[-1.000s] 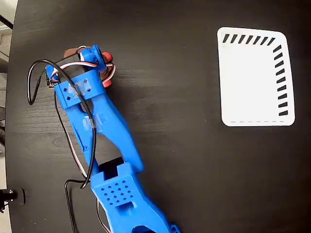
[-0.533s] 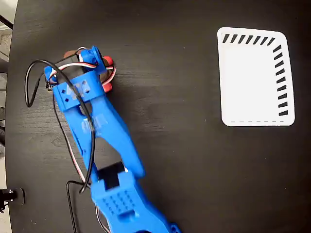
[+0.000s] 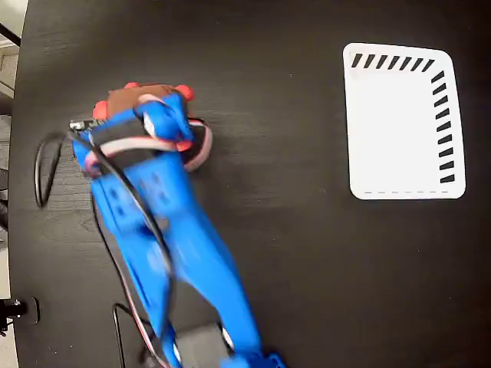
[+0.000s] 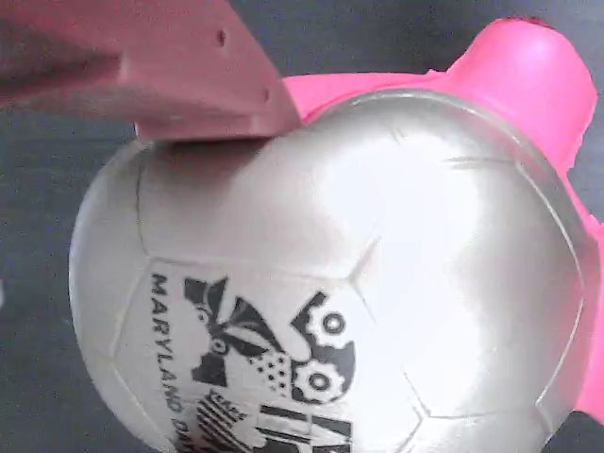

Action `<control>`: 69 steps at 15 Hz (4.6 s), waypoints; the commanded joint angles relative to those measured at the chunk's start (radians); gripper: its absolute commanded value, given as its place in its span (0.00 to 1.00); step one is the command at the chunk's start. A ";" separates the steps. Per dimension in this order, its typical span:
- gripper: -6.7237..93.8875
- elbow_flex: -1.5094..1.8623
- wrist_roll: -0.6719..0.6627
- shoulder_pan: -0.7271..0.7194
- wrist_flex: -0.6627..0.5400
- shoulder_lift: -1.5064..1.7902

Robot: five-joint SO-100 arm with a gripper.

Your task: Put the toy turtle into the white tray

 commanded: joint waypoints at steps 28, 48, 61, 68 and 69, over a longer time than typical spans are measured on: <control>0.06 -0.687 0.000 0.850 0.120 -0.371; 0.58 -0.672 -0.029 0.830 0.132 -0.459; 0.06 0.006 0.071 0.627 -0.161 0.201; 0.06 0.899 0.058 0.267 -0.575 0.862; 0.06 1.026 0.031 0.233 -0.603 0.965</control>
